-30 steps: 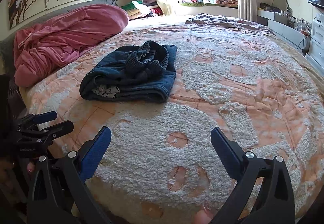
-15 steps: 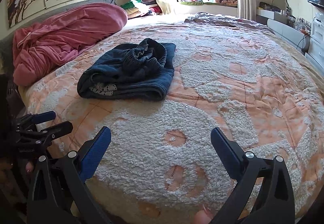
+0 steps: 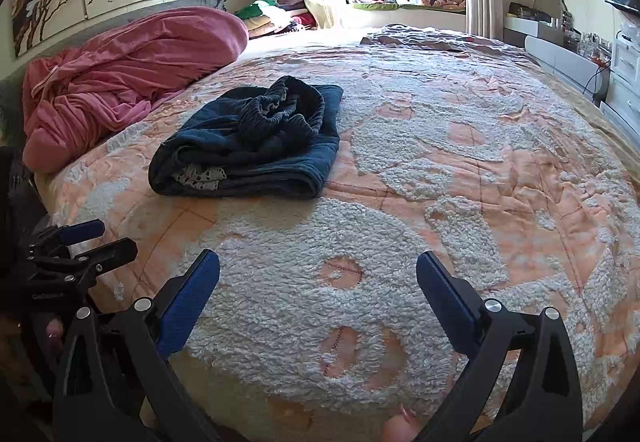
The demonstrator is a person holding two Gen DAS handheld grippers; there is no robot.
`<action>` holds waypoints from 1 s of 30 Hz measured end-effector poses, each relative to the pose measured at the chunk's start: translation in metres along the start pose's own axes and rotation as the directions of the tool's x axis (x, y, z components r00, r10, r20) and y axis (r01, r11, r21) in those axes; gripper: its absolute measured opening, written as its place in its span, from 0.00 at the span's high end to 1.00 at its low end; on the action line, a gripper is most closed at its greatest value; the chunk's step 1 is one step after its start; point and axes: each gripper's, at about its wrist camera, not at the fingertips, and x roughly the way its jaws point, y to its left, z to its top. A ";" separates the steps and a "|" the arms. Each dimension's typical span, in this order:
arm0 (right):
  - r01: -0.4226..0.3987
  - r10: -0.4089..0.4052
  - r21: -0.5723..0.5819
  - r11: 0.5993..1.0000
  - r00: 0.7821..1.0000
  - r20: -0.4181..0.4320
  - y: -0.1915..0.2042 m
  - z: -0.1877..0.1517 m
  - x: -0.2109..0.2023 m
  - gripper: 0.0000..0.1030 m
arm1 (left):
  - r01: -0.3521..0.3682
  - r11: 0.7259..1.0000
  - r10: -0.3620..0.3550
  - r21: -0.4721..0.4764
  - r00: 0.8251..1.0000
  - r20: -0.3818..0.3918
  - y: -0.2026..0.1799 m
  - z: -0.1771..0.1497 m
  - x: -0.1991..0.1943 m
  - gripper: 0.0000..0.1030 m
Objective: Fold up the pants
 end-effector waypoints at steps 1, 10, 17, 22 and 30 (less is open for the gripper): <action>0.001 -0.001 0.000 1.000 1.000 -0.001 0.000 0.000 0.000 0.05 | 0.002 1.000 -0.002 0.000 1.000 0.000 0.000 0.000 0.000 0.09; 0.005 -0.005 0.006 1.000 1.000 -0.005 -0.002 0.000 0.002 0.05 | 0.001 1.000 -0.001 -0.003 1.000 0.002 0.000 0.001 -0.002 0.09; 0.007 -0.006 0.010 1.000 1.000 -0.005 -0.003 -0.001 0.001 0.05 | -0.002 1.000 0.002 -0.007 1.000 -0.001 0.001 0.002 -0.001 0.09; 0.005 -0.005 0.009 1.000 1.000 -0.007 -0.003 -0.001 0.001 0.05 | 0.008 1.000 -0.008 -0.010 1.000 -0.011 0.002 0.002 0.000 0.09; 0.006 -0.006 0.010 1.000 1.000 -0.010 -0.003 -0.001 0.002 0.05 | 0.010 1.000 -0.010 -0.011 1.000 -0.015 0.002 0.002 0.001 0.09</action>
